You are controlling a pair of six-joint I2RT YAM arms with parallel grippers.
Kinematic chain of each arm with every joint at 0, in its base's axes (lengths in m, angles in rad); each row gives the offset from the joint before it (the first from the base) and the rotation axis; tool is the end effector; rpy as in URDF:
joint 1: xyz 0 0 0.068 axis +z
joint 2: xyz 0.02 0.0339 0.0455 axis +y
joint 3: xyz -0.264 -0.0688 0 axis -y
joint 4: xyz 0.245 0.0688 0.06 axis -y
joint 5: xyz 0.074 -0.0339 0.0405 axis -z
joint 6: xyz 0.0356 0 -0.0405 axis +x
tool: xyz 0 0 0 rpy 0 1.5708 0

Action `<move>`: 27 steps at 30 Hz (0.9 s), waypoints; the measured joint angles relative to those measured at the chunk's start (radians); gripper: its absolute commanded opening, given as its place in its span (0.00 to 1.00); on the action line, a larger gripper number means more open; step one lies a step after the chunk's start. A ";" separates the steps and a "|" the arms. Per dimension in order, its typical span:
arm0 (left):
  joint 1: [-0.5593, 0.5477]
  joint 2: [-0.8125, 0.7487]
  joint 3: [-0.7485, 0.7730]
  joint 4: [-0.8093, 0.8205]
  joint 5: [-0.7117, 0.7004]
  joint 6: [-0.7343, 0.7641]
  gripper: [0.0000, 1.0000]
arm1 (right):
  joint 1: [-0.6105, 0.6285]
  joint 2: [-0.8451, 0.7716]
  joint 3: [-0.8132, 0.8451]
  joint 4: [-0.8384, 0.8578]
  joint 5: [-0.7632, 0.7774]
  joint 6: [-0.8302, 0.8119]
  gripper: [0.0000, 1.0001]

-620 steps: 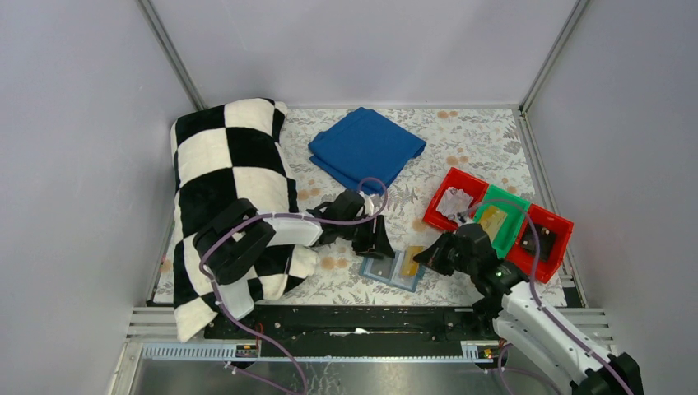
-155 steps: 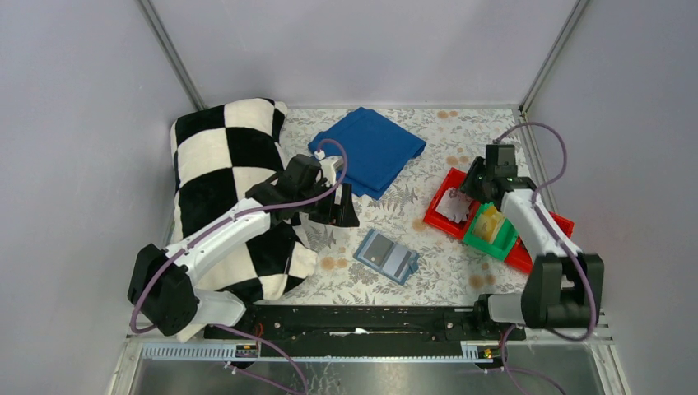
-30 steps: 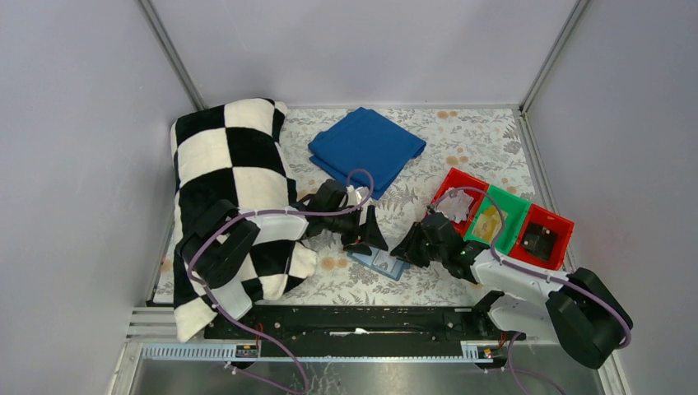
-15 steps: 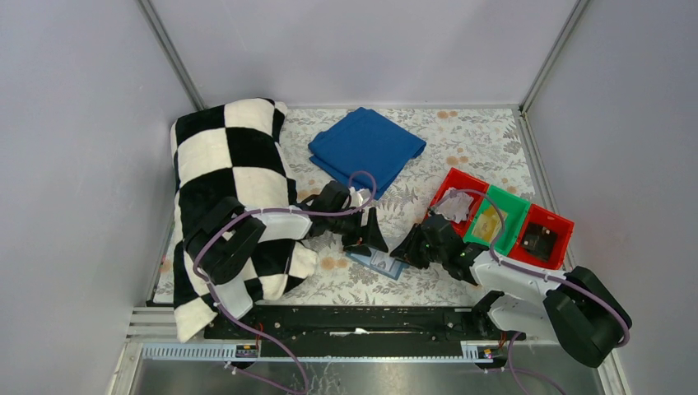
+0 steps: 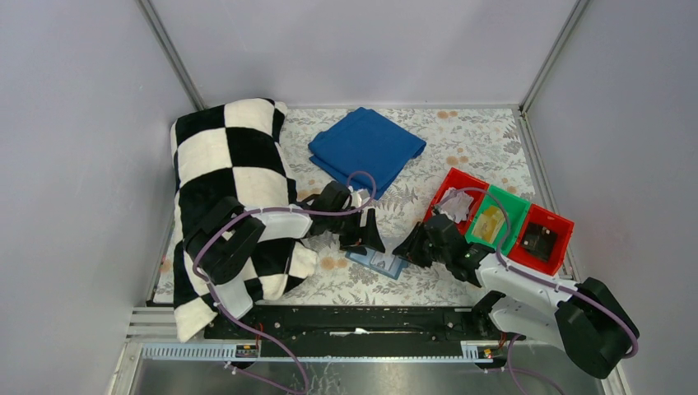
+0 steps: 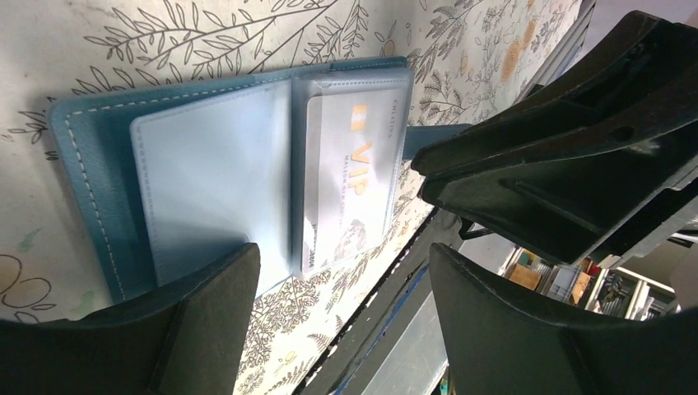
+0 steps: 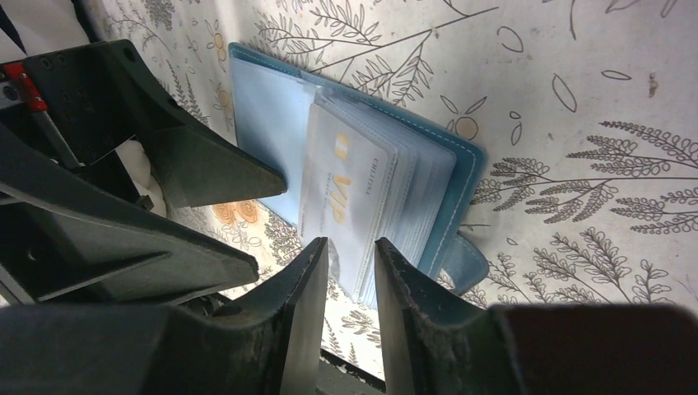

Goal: Take the credit cards out of the card holder
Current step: Remove the credit card from the card holder.

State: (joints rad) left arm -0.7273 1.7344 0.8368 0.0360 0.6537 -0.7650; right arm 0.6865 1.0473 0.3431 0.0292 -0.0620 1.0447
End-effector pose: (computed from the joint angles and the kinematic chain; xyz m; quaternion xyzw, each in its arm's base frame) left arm 0.2316 -0.2351 0.1422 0.0947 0.8901 -0.4443 0.0371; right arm 0.1526 0.1279 0.1608 0.1473 0.8889 0.3477 0.2593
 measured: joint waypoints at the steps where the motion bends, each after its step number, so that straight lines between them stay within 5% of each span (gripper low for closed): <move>1: 0.000 0.000 0.002 -0.002 -0.003 0.003 0.79 | 0.000 0.000 0.003 0.000 0.000 0.000 0.35; 20: -0.016 -0.047 -0.146 0.189 0.023 -0.107 0.79 | 0.000 0.080 0.006 0.047 -0.007 -0.001 0.37; 27: -0.047 -0.072 -0.137 0.118 0.023 -0.116 0.79 | 0.000 0.026 0.047 -0.093 0.027 -0.046 0.37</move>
State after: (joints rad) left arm -0.7738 1.6627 0.6998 0.1539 0.6769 -0.8810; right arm 0.6865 1.0729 0.3897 -0.0635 -0.0345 0.9985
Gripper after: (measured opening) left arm 0.791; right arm 0.365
